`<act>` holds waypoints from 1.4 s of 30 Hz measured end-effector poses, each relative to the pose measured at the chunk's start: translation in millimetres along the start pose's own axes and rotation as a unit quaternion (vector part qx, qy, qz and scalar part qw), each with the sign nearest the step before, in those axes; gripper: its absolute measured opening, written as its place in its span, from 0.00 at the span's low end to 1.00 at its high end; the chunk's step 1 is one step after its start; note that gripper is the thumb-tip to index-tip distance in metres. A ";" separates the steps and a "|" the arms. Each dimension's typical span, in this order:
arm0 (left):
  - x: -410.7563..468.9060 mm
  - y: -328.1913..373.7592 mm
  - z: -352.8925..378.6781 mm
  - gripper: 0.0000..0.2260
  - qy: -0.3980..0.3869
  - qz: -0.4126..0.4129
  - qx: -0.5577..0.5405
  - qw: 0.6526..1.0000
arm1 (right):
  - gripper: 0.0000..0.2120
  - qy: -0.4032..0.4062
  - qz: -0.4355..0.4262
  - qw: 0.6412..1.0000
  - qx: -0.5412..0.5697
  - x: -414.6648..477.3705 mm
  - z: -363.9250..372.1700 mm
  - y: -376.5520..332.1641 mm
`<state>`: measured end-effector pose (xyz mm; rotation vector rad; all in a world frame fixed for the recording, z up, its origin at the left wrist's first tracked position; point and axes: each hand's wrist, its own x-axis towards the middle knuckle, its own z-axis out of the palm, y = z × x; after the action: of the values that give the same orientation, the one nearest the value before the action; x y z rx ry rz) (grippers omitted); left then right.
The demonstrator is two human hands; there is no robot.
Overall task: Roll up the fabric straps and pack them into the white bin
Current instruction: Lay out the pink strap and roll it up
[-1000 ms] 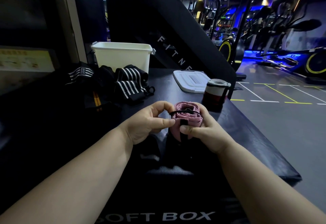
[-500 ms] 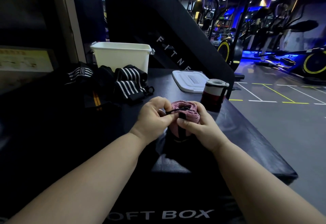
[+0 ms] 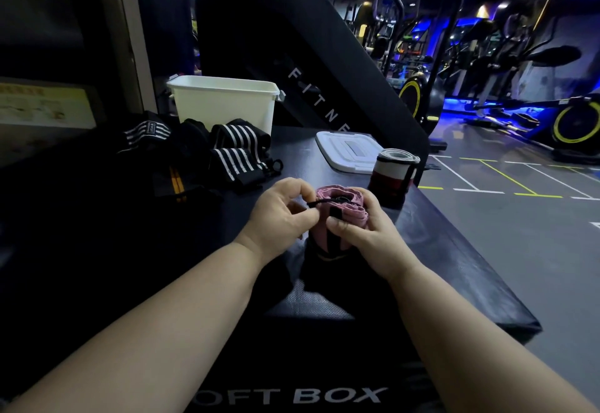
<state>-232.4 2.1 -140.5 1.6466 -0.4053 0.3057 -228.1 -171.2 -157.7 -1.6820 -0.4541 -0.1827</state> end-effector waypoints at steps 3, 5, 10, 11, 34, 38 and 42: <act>-0.8 0.1 2.1 0.13 0.021 0.004 0.008 1.000 | 0.23 -0.017 0.010 1.000 0.002 -0.3 -2.1 1.4; -1.3 -0.2 1.8 0.12 0.028 0.003 0.005 1.000 | 0.23 -0.026 0.012 1.000 0.009 -0.8 -3.4 1.0; 1.4 -8.8 -0.6 0.12 0.037 0.004 0.003 0.999 | 0.21 -0.006 -0.005 1.000 0.004 -1.5 -0.7 -0.5; 2.1 -11.2 -0.5 0.11 0.041 0.017 0.016 0.999 | 0.20 -0.002 -0.010 1.000 -0.005 -1.5 0.1 -1.1; 5.9 -19.0 5.0 0.05 0.035 0.210 0.168 0.962 | 0.16 0.048 -0.014 0.998 -0.024 5.0 7.6 2.3; 0.3 -16.1 7.9 0.04 0.018 0.221 0.209 0.952 | 0.15 0.059 -0.017 0.997 -0.038 4.3 8.9 0.6; 0.2 -19.0 4.6 0.05 0.019 0.216 0.207 0.954 | 0.16 0.057 -0.012 0.998 -0.038 3.6 9.6 -3.1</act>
<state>-224.2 -0.8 -158.0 1.9469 -0.7111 0.7922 -227.4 -160.8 -155.2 -1.7312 -0.3869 -0.3155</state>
